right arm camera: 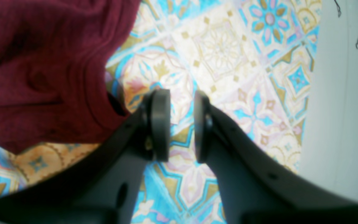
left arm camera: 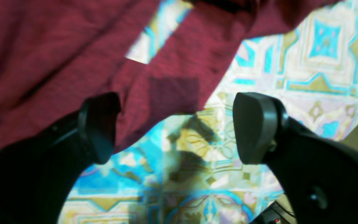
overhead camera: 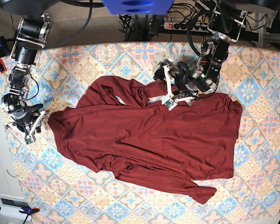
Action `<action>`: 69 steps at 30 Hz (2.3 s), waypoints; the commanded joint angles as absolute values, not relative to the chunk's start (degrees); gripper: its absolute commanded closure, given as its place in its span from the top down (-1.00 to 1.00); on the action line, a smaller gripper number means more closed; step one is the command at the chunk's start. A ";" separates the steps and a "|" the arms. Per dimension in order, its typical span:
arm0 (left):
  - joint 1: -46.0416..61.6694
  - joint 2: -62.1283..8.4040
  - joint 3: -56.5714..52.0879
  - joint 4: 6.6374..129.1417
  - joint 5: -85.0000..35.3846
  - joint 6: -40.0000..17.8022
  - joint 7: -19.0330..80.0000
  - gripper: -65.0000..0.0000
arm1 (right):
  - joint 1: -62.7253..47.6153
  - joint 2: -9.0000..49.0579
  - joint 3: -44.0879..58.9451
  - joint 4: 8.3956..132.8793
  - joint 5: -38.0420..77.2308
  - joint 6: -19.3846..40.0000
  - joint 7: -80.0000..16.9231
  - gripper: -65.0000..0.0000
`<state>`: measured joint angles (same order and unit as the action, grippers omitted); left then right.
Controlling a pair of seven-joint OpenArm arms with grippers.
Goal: Layout the t-shirt on the table in an organized manner, then fold the t-shirt properly
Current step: 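Pull the grasped fabric with the left gripper outward, stretching the shirt, then drag the shirt corner with the left gripper away from the right gripper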
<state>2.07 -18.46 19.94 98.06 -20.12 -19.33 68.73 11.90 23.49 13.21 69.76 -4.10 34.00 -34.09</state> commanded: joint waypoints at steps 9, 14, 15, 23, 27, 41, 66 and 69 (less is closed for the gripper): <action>0.13 -21.85 26.42 99.12 -12.79 -24.92 70.20 -0.88 | 13.05 24.75 13.58 70.81 -3.56 33.63 -32.92 -0.60; -0.40 -28.09 26.24 105.19 -13.23 -33.01 73.80 -1.00 | 13.05 24.66 13.41 70.81 -3.56 33.63 -32.92 -0.61; -0.04 -29.49 25.54 107.38 -13.93 -34.86 74.07 -1.00 | 13.05 24.66 13.23 70.81 -3.56 33.63 -32.92 -0.60; 1.10 -39.87 2.77 112.66 -36.62 -40.00 80.00 -1.00 | 9.80 23.43 12.97 73.01 -3.56 33.80 -33.27 -0.56; 1.54 -44.35 -8.75 111.08 -49.10 -40.00 80.00 -1.00 | 9.80 23.43 10.95 75.30 -3.56 33.80 -36.88 -0.33; 4.62 -46.73 -14.90 107.21 -54.37 -40.00 80.00 -1.00 | 9.01 23.43 5.49 75.65 -3.38 33.80 -37.49 -0.19; 8.84 -48.84 -14.37 107.21 -54.29 -40.00 80.00 -1.00 | 3.21 23.78 19.38 77.14 -3.56 33.89 -43.56 -0.99; 9.63 -49.10 -11.56 107.21 -53.05 -40.00 80.00 -1.00 | 1.98 24.13 19.91 78.90 -3.56 33.89 -43.38 -0.99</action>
<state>10.37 -47.79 -11.27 106.56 -52.53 -39.97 80.97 0.45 22.72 19.66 77.36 -4.25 34.26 -45.01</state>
